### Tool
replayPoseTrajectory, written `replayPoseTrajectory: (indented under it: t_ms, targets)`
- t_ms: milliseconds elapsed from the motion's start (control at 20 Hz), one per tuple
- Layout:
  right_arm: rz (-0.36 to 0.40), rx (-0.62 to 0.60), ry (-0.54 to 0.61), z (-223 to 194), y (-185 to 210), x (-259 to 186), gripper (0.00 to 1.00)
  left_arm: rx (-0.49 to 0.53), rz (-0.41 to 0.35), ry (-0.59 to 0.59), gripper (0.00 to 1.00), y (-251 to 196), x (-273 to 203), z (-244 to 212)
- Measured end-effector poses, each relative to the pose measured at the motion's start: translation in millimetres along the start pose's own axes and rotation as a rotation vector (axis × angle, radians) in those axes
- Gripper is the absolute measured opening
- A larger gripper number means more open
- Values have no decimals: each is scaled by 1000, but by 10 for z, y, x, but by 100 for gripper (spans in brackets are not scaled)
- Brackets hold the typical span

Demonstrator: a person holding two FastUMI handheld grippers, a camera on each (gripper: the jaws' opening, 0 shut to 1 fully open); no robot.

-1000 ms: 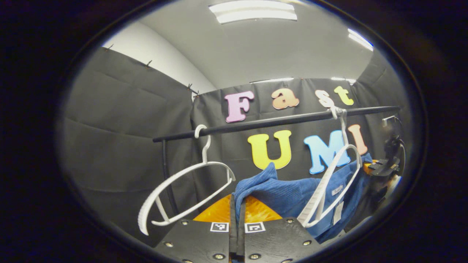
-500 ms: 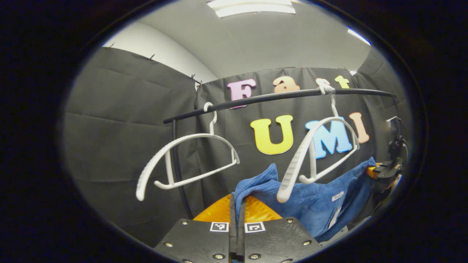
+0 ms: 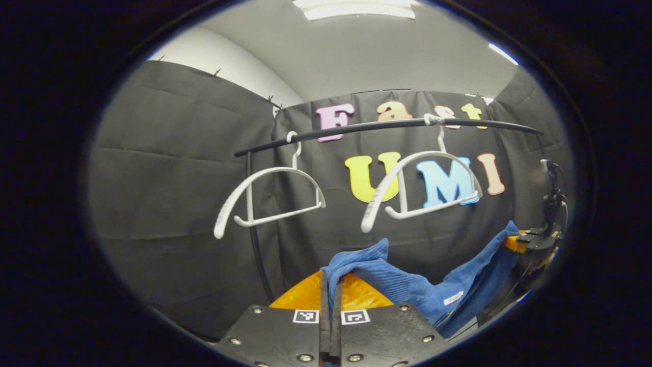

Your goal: Grasp the clothes on the hanger with both hands and then place them into the laundry hamper below.

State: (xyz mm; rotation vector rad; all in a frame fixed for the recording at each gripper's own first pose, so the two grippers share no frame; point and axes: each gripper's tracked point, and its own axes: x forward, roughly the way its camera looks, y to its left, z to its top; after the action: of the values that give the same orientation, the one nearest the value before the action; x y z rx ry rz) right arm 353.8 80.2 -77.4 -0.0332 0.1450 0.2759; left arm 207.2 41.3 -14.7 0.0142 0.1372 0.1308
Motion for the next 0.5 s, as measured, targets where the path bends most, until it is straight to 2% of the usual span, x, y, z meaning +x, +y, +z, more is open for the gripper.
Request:
replayPoseTrajectory:
  t_ms: [50, 100, 350, 500]
  targets:
    - [-3, 0, -4, 43, 35, -153, 4, -7, -26, -8, 1, -36, -74, 11]
    - [-5, 5, -12, 110, 84, -318, 4, -17, -51, -16, 7, -68, -130, 32]
    - [-11, -4, -49, 369, 334, -1025, 4, -73, -183, -54, 7, -263, -488, 174]
    - [-16, 4, -60, 385, 501, -1408, 4, -91, -261, -65, 7, -408, -663, 220]
